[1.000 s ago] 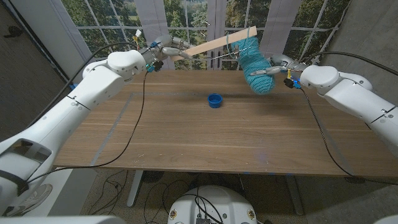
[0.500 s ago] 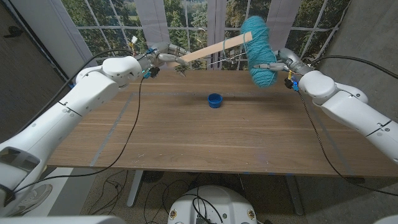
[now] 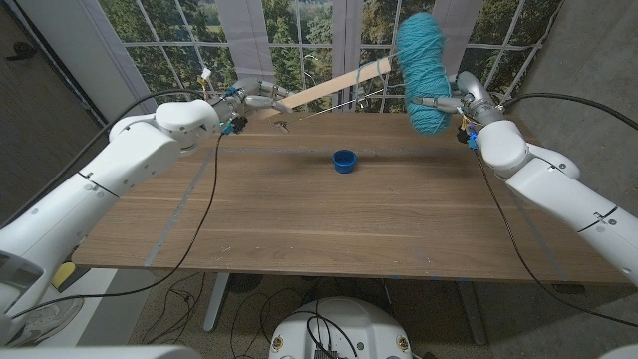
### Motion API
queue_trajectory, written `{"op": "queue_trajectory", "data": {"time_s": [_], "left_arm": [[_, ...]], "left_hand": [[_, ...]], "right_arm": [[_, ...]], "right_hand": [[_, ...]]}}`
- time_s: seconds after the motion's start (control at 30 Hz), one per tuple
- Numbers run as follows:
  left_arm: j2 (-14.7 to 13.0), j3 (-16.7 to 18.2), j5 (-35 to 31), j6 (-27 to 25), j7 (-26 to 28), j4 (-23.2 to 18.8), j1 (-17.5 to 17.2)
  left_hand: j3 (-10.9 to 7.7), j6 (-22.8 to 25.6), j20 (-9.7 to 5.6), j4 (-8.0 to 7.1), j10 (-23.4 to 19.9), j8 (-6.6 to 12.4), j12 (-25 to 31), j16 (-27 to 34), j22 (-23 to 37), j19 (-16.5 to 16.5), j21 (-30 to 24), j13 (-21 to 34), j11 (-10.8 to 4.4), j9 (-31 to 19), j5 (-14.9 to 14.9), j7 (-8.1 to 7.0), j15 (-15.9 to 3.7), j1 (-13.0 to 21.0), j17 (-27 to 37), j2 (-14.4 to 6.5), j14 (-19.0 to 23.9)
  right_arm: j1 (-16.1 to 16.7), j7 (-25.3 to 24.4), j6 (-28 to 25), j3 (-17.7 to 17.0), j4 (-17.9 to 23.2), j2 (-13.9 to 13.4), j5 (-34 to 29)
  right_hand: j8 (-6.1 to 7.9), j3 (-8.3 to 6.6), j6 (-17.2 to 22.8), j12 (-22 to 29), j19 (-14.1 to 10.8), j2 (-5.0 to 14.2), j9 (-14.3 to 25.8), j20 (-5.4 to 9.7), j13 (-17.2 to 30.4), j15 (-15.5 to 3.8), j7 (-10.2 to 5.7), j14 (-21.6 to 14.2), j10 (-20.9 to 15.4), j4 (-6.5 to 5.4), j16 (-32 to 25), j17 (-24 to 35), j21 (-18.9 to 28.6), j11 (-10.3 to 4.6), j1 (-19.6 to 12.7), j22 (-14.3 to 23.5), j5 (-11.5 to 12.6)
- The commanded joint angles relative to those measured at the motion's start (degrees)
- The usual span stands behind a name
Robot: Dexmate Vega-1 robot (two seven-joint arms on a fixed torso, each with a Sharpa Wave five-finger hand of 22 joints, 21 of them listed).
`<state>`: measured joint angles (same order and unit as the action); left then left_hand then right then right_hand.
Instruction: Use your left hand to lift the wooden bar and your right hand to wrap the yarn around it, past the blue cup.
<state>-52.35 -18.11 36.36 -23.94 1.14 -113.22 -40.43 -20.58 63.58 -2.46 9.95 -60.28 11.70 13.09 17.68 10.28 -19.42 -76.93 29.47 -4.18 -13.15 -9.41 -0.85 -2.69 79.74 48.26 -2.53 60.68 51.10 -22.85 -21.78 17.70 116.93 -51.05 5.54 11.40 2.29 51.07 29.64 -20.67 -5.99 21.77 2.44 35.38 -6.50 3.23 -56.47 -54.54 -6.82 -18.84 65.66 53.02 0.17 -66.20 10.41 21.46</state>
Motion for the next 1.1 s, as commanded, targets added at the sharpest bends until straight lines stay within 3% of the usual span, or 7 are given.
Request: {"op": "queue_trajectory", "data": {"time_s": [0.03, 0.37, 0.5, 0.8, 1.1], "left_arm": [[-1.67, -0.33, 1.33, -4.1, 1.07, -0.54, 0.14], [-2.34, -1.6, 0.63, -8.0, 2.61, -1.09, 1.36], [-3.3, -2.49, -0.09, -12.11, 3.84, -2.75, 2.5], [-3.84, -2.34, 0.98, -15.14, 4.05, -3.53, 2.49], [-5.47, -2.94, 1.12, -18.22, 4.1, -4.92, 2.08]], "left_hand": [[-1.11, 1.59, -0.79, -0.39, -0.16, 0.16, -0.15, -0.05, 0.04, 0.32, -0.32, 0.09, 0.81, -0.16, -0.49, 2.1, -10.83, 3.64, -0.06, -3.69, 8.28], [-1.13, 1.38, -0.7, -0.37, -0.24, 0.1, -0.42, -0.44, 0.06, 0.26, -0.48, -0.27, 1.33, -0.15, -0.62, 2.56, -10.84, 3.7, -0.61, -3.6, 8.52], [-1.16, 1.2, -0.74, -0.31, -0.14, 0.03, -0.61, -0.77, 0.06, 0.2, -0.56, -0.48, 1.45, -0.13, -0.72, 3.11, -10.85, 3.78, -1.05, -3.55, 8.51], [-1.28, 0.88, -0.69, -0.26, -0.11, -0.09, -0.86, -1.08, 0.01, 0.17, -0.57, -0.86, 1.77, -0.1, -0.94, 3.54, -10.85, 3.93, -1.66, -3.52, 8.9], [-1.34, 0.64, -0.66, -0.21, -0.12, -0.16, -1.04, -1.32, 0.0, 0.17, -0.61, -1.21, 2.08, -0.07, -1.07, 3.45, -10.85, 4.02, -2.18, -3.41, 9.24]], "right_arm": [[0.31, -4.78, -7.68, 2.74, 2.62, 1.17, -8.92], [-0.7, -3.04, -14.95, 6.38, 5.43, -0.45, -15.88], [-1.59, -1.12, -18.78, 8.65, 7.47, -1.76, -19.5], [-4.8, 5.84, -26.88, 14.85, 11.47, -4.45, -27.62], [-8.08, 13.42, -32.73, 21.28, 13.42, -5.39, -35.86]], "right_hand": [[0.34, -0.16, 9.35, 0.29, -0.56, 15.7, 0.05, 3.2, 0.03, -6.15, -9.26, 0.85, -5.59, -0.37, 0.06, 0.06, 0.46, -5.75, -15.35, 0.13, -0.08], [0.28, -0.24, 9.29, 0.17, -0.63, 15.76, -0.12, 3.1, -0.2, -6.2, -9.24, 0.55, -5.79, -0.35, 0.04, -0.02, 0.56, -5.53, -15.5, 0.14, -0.18], [0.31, -0.24, 9.39, 0.06, -0.73, 15.79, -0.2, 2.95, -0.37, -6.14, -9.09, 0.35, -5.87, -0.39, -0.06, 0.02, 0.64, -5.38, -15.47, 0.14, -0.3], [0.34, -0.49, 9.55, -0.17, -1.16, 16.05, -0.43, 2.41, -0.99, -6.07, -8.53, -0.17, -6.45, -0.36, -0.39, 0.18, 0.91, -5.07, -15.51, 0.14, -0.72], [0.36, -0.66, 9.68, -0.3, -1.33, 15.99, -0.66, 2.22, -1.33, -6.06, -8.43, -0.42, -6.89, -0.3, -0.55, 0.25, 1.07, -4.59, -15.48, 0.12, -1.23]]}}
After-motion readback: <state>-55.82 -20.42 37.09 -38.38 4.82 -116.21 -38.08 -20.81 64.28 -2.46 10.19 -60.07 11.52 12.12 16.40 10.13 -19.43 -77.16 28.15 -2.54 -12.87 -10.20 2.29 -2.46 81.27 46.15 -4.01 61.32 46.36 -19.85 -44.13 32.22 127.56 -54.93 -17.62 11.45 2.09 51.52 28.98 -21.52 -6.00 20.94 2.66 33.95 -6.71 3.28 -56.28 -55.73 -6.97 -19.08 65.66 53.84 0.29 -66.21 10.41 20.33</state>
